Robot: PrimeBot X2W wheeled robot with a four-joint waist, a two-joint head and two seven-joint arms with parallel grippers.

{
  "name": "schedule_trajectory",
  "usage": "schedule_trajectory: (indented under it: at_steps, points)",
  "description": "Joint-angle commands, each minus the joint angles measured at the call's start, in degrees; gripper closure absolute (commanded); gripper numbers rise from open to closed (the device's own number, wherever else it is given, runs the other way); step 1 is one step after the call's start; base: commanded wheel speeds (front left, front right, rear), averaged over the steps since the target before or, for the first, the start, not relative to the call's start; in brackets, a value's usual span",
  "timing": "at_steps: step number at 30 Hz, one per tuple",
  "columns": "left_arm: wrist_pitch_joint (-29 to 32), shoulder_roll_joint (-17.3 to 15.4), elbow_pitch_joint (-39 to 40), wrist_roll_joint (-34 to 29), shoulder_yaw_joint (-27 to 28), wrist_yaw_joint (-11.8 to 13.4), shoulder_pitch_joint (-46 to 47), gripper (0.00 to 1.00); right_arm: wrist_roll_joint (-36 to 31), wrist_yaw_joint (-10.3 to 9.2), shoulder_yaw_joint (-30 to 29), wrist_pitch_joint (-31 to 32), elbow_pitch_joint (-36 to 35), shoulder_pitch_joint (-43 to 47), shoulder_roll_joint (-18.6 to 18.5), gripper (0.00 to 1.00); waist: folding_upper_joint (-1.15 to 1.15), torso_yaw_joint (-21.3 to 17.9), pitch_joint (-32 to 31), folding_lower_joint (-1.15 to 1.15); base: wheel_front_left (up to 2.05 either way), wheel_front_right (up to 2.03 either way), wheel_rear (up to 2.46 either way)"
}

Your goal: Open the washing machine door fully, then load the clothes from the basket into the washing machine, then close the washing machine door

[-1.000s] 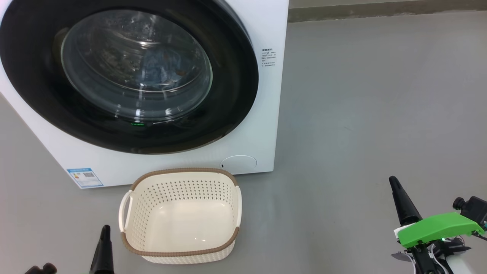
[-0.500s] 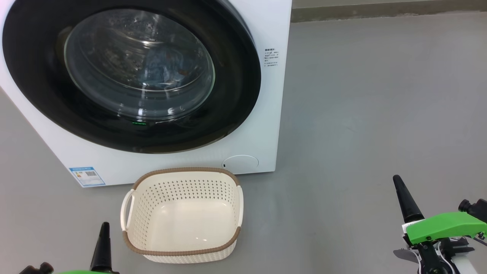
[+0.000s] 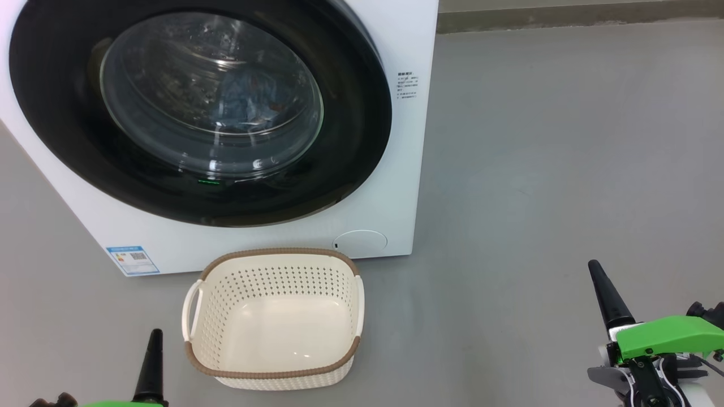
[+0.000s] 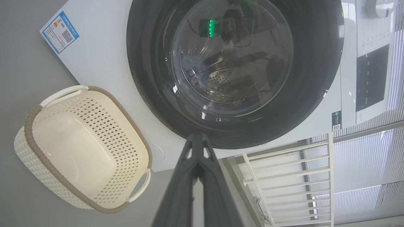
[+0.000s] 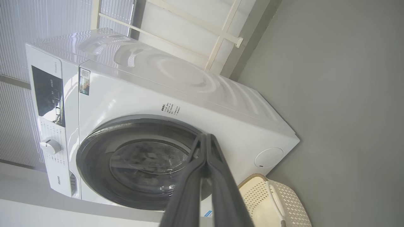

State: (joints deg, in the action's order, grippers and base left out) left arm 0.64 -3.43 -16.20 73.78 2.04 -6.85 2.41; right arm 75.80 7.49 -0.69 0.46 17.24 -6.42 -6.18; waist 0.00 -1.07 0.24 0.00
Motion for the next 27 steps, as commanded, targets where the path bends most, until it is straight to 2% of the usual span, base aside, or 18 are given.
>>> schedule_trajectory:
  at_steps: [1,27]
  points:
    - [0.5,-0.5,1.8,1.6,1.7,-0.4,2.7,1.00,1.3,0.04,0.0,0.5,-1.9,-0.5,-0.2,1.00,0.00,0.0,0.0,0.00,0.00,0.00,0.00]
    - [4.9,0.4,2.1,15.3,4.0,-0.6,3.6,1.00,13.8,0.01,-4.5,4.8,-3.0,0.1,2.5,1.00,0.00,0.9,-0.1,0.00,0.00,0.00,0.00]
